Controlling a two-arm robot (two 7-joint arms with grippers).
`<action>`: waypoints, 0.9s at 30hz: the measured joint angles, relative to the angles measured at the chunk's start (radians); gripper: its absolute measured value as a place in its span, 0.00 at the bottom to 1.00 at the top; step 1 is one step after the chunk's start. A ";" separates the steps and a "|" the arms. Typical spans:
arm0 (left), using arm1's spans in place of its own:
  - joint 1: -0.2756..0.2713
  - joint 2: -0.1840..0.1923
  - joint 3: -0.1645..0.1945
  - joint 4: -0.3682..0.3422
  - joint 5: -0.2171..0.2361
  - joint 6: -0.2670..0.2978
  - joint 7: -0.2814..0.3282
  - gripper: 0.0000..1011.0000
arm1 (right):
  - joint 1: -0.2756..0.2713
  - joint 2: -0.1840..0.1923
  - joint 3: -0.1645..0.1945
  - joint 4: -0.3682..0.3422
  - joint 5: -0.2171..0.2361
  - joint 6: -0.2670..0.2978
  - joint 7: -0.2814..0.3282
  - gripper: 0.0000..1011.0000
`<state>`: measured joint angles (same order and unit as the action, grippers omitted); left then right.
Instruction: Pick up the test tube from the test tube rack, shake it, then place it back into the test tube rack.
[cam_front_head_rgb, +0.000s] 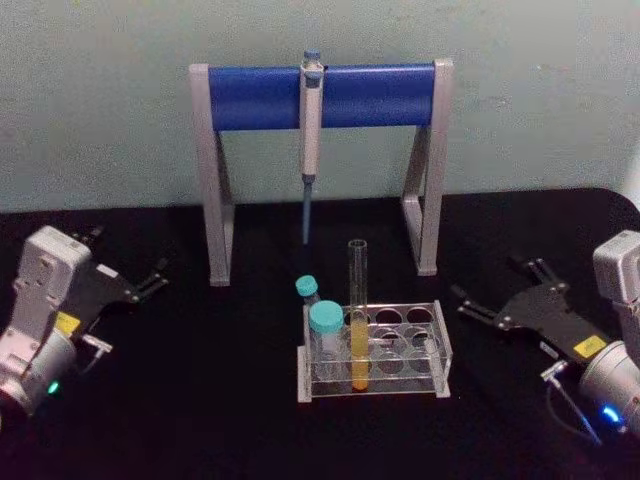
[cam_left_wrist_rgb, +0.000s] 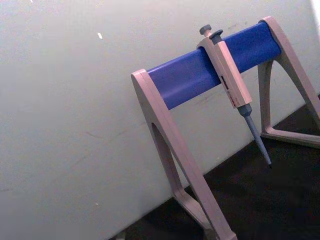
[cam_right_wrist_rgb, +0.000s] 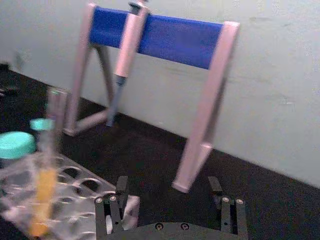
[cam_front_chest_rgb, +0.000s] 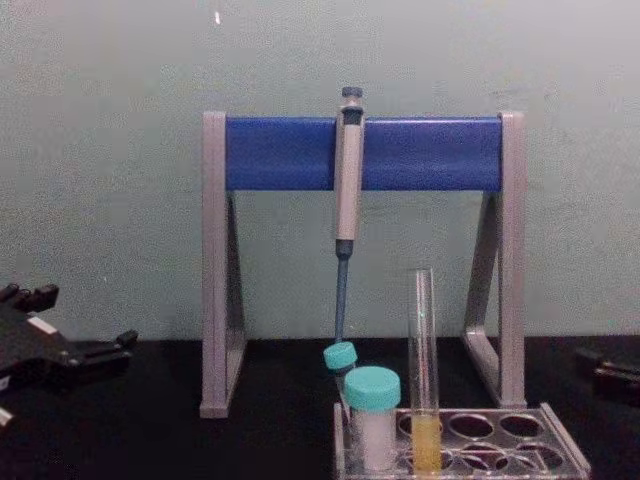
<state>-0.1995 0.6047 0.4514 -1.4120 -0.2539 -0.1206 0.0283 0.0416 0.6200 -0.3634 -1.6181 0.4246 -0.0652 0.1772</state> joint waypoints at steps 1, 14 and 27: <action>0.000 0.000 0.000 0.000 0.000 0.000 0.000 0.99 | -0.002 -0.002 0.001 -0.004 0.012 0.005 0.013 0.99; 0.000 0.000 0.000 0.000 0.000 0.000 0.000 0.99 | 0.028 -0.044 0.001 -0.015 0.177 0.119 0.224 0.99; 0.000 0.000 0.000 0.000 0.000 0.000 0.000 0.99 | 0.139 -0.071 -0.056 0.037 0.196 0.198 0.324 0.99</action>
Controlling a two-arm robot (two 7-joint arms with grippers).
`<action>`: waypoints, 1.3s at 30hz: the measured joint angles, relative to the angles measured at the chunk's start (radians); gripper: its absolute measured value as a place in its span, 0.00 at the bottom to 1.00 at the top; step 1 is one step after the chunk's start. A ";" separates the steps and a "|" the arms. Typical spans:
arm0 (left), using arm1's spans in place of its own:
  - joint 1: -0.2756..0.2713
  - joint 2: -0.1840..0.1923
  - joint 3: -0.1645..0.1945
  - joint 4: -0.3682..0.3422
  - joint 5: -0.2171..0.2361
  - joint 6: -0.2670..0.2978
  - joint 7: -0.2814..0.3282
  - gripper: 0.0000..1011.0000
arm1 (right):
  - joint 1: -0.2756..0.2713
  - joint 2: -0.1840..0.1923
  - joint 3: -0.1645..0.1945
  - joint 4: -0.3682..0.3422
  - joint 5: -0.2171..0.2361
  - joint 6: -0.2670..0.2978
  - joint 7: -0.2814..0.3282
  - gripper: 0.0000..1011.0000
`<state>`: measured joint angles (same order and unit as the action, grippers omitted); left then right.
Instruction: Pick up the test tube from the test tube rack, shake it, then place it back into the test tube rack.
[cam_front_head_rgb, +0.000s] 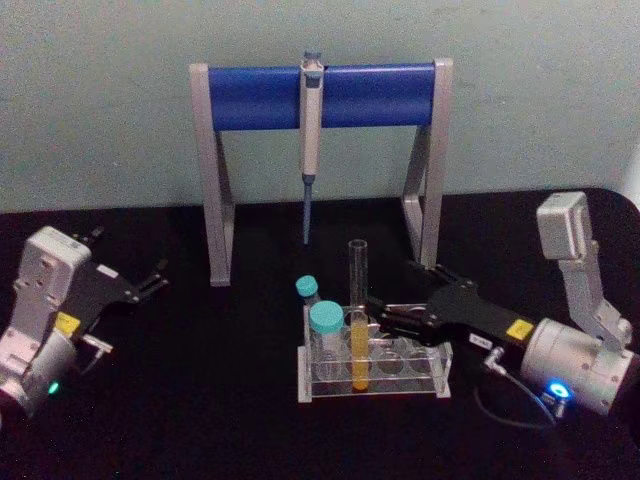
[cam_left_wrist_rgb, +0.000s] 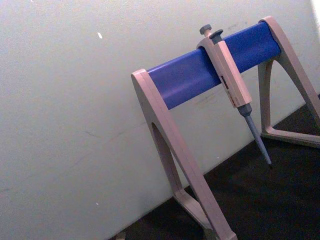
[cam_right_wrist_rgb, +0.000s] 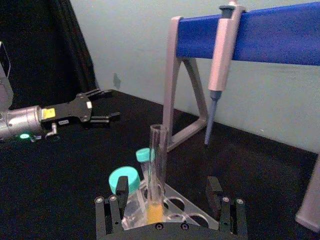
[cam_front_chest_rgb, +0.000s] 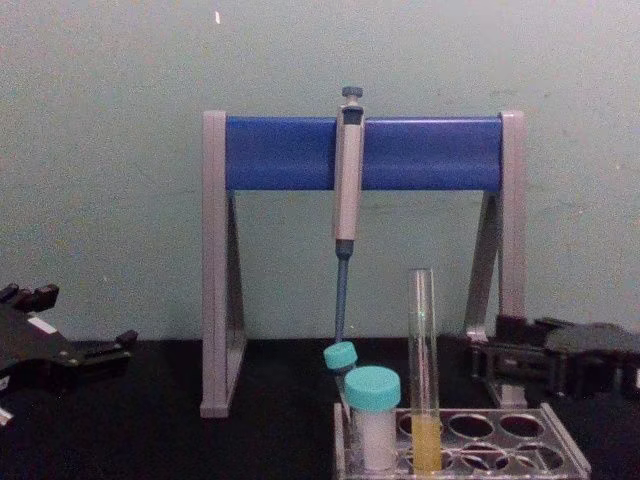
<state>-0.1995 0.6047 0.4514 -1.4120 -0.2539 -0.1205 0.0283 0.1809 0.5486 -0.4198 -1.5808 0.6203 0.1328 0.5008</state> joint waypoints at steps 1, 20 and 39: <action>0.000 0.000 0.000 0.000 0.000 0.000 0.000 0.99 | 0.009 -0.002 -0.005 0.006 0.000 0.003 0.004 0.99; 0.000 0.000 0.000 0.000 0.000 0.000 0.000 0.99 | 0.140 -0.047 -0.082 0.115 -0.013 0.038 0.033 0.99; 0.000 0.000 0.000 0.000 0.000 0.000 0.000 0.99 | 0.150 -0.050 -0.103 0.131 -0.015 0.032 0.037 0.99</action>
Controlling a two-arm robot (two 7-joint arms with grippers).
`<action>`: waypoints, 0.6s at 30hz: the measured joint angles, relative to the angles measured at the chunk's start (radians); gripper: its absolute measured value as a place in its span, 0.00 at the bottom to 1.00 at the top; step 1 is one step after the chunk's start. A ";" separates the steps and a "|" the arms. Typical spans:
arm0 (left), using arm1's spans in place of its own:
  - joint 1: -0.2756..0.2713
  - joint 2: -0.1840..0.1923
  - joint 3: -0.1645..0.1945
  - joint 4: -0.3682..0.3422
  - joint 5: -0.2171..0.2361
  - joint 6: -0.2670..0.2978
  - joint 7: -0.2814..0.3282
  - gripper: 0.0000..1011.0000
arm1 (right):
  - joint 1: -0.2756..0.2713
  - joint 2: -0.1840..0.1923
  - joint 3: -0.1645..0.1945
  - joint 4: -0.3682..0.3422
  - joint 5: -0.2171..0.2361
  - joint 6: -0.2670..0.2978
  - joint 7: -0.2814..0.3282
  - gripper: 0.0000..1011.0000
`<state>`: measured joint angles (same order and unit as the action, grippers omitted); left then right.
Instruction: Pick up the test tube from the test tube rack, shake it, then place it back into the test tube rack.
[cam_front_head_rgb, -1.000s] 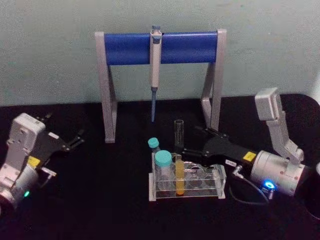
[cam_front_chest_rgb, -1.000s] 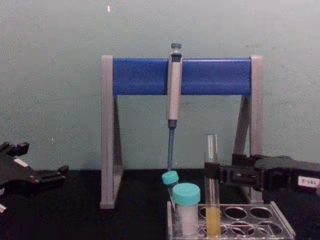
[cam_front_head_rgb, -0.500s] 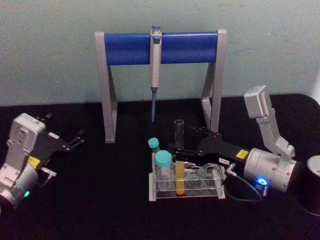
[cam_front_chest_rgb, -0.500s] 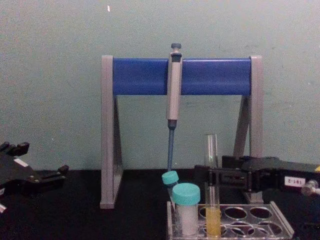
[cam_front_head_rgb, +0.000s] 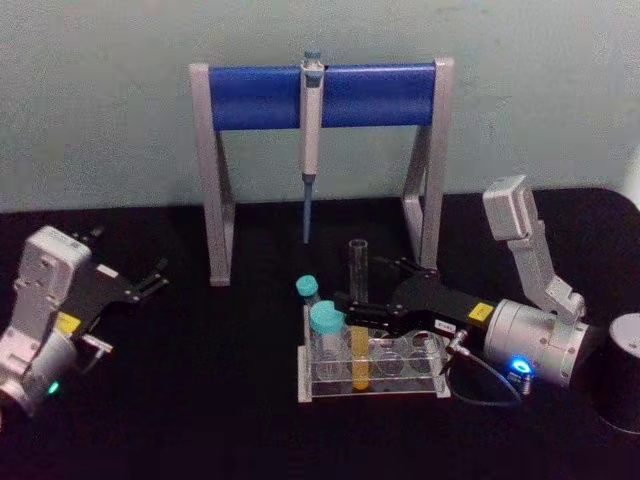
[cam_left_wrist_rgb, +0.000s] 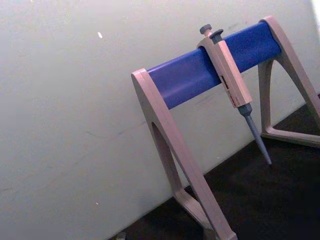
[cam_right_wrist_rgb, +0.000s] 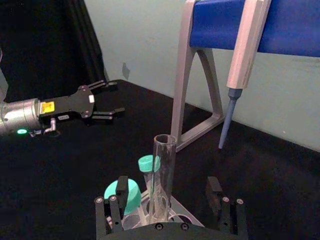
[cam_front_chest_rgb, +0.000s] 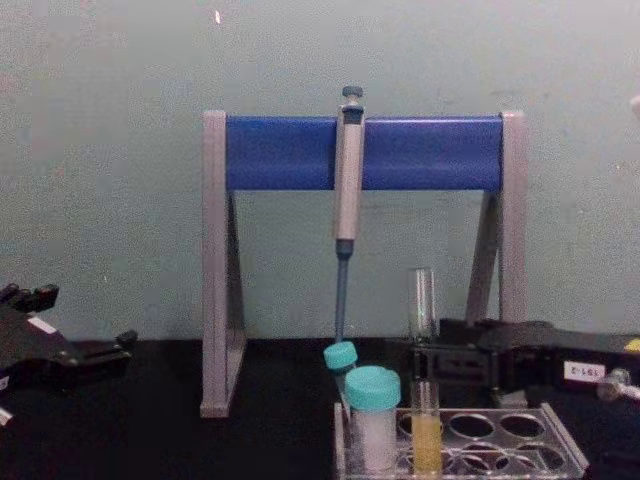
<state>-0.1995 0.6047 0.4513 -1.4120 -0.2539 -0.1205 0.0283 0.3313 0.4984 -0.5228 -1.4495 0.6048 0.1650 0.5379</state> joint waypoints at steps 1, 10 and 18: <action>0.000 0.000 0.000 0.000 0.000 0.000 0.000 0.99 | 0.000 0.000 -0.001 0.001 0.000 -0.001 0.000 0.99; 0.000 0.000 0.000 0.000 0.000 0.000 0.000 0.99 | 0.000 0.000 0.000 0.000 -0.001 -0.002 0.000 0.99; 0.000 0.000 0.000 0.000 0.000 0.000 0.000 0.99 | -0.001 0.001 0.001 0.000 0.000 -0.002 -0.001 0.85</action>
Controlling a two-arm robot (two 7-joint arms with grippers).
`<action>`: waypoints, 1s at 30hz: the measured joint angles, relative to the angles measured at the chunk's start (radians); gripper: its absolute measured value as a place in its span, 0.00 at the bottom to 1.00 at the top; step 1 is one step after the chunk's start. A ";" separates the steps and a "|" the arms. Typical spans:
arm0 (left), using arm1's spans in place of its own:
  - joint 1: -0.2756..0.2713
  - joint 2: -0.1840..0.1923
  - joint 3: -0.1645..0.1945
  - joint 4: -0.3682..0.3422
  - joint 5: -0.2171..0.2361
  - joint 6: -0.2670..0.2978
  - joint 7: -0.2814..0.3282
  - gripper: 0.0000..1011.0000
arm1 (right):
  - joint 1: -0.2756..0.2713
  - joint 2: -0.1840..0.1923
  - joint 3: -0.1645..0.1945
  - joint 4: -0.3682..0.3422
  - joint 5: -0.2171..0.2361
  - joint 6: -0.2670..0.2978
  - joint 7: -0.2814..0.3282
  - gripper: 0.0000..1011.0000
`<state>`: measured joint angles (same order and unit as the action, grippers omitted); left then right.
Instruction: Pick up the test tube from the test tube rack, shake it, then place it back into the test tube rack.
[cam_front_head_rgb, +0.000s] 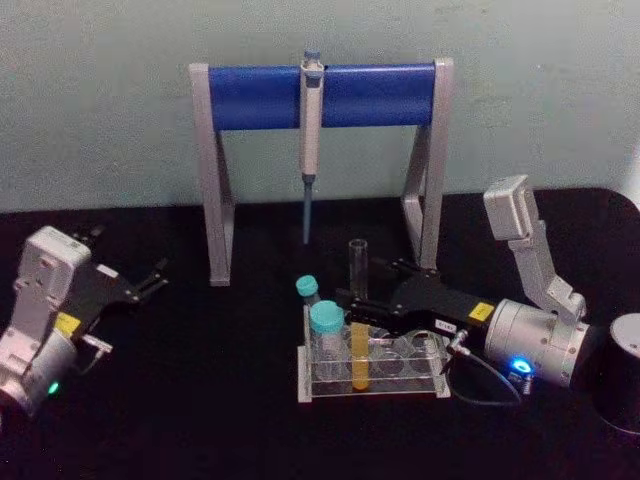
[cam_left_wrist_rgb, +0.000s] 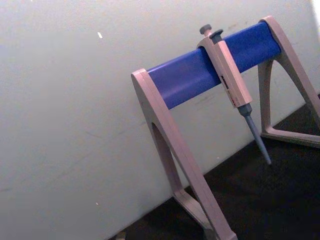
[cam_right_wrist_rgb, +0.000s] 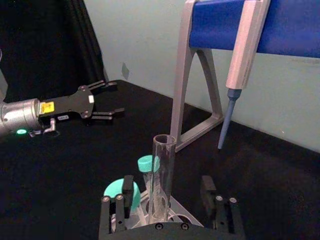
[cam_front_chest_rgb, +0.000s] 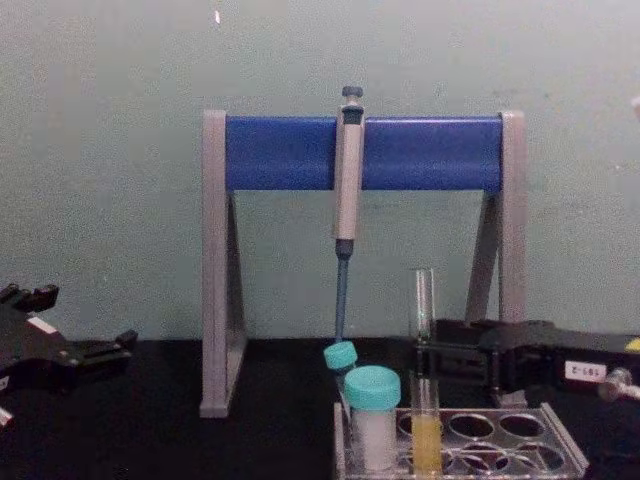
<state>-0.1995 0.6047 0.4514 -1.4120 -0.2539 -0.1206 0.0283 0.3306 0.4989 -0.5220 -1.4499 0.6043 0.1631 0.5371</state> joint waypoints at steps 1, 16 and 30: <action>0.000 0.000 0.000 0.000 0.000 0.000 0.000 0.99 | 0.000 0.000 0.000 0.000 0.000 0.000 0.000 0.85; 0.000 0.000 0.000 0.000 0.000 0.000 0.000 0.99 | -0.001 0.000 0.001 -0.001 0.000 0.000 -0.001 0.38; 0.000 0.000 0.000 0.000 0.000 0.000 0.000 0.99 | -0.001 0.000 0.001 -0.001 0.002 0.000 -0.001 0.23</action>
<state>-0.1995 0.6047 0.4514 -1.4119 -0.2539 -0.1205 0.0283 0.3299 0.4991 -0.5210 -1.4514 0.6063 0.1633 0.5364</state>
